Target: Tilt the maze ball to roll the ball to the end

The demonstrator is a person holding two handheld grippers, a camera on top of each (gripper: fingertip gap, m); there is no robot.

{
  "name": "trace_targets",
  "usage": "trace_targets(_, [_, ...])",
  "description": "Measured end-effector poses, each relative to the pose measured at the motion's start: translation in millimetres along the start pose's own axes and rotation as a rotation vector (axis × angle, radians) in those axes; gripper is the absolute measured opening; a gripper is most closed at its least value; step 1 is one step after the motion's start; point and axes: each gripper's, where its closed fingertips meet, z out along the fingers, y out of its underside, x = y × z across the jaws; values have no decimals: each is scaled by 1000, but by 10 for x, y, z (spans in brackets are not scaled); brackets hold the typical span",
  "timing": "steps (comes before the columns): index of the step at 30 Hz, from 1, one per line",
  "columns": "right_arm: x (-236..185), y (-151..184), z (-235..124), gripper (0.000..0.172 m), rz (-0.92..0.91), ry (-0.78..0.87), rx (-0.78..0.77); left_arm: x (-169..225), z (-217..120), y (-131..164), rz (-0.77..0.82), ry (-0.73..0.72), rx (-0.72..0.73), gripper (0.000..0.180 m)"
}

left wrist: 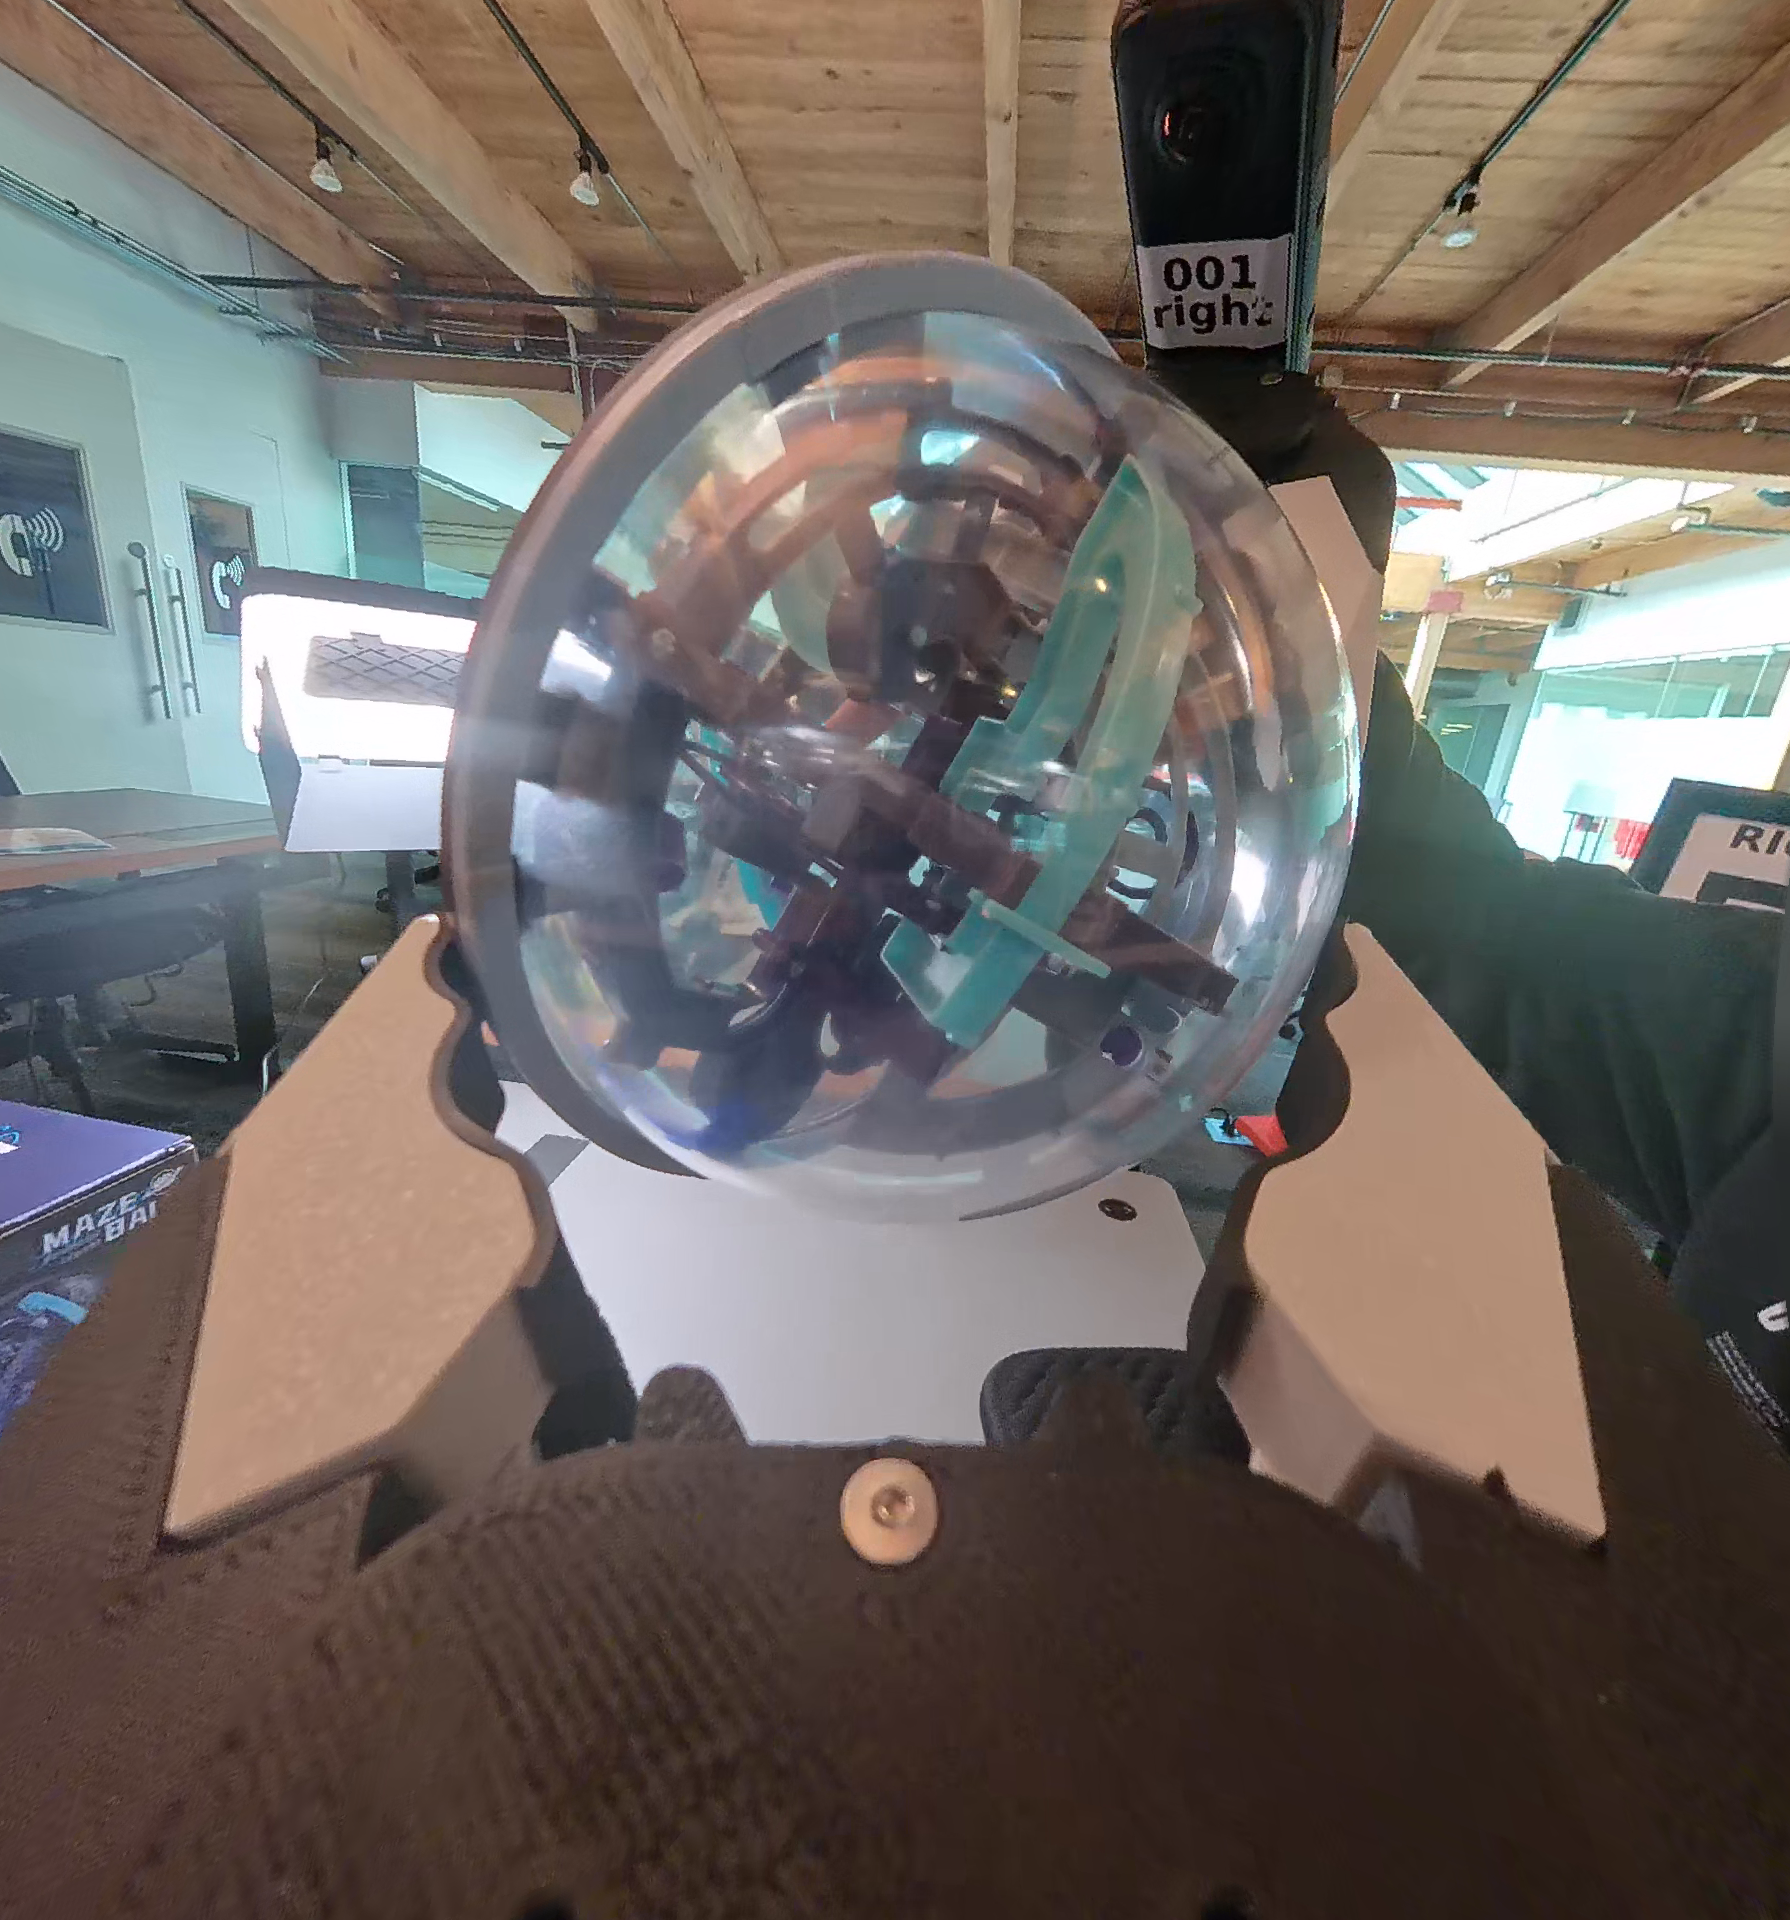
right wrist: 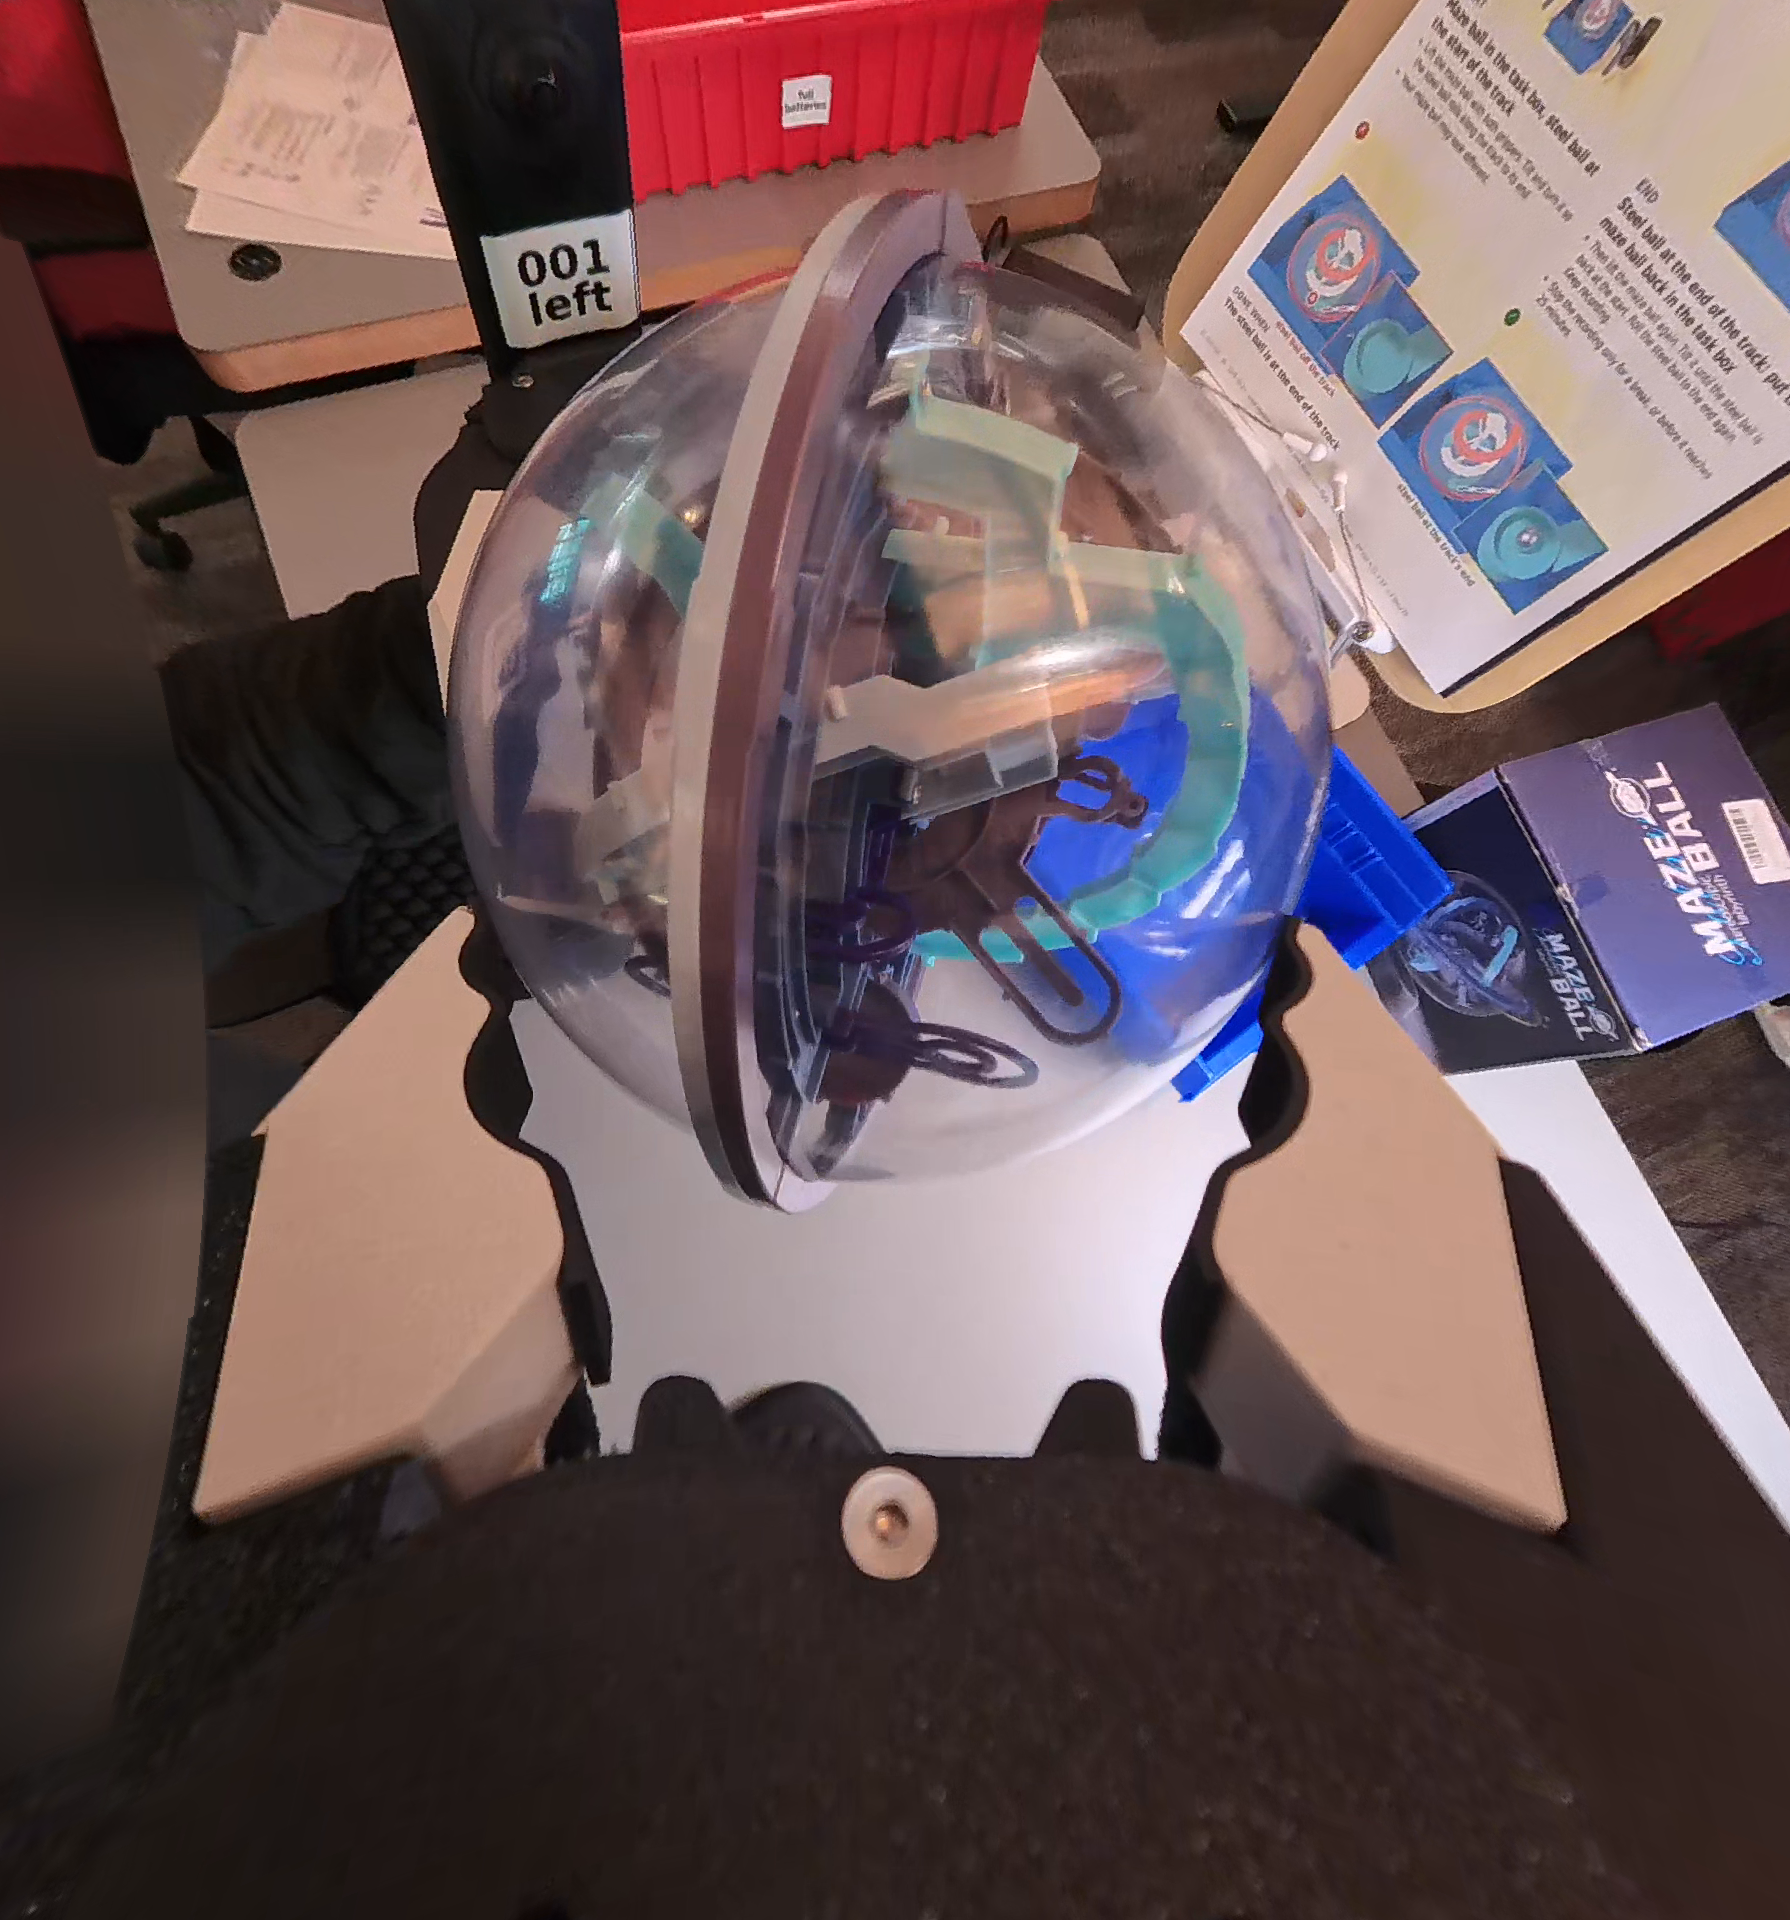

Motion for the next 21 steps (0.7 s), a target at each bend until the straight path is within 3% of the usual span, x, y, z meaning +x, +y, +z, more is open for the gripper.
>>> trace_targets(11, [-97, -80, -33, 139, 7, -7, -38, 88, -45, -48, -45, -6, 8, 151])
trace_targets(21, [-115, 58, 65, 139, 11, 15, -113, 83, -59, 183, -101, 23, 34, 151])
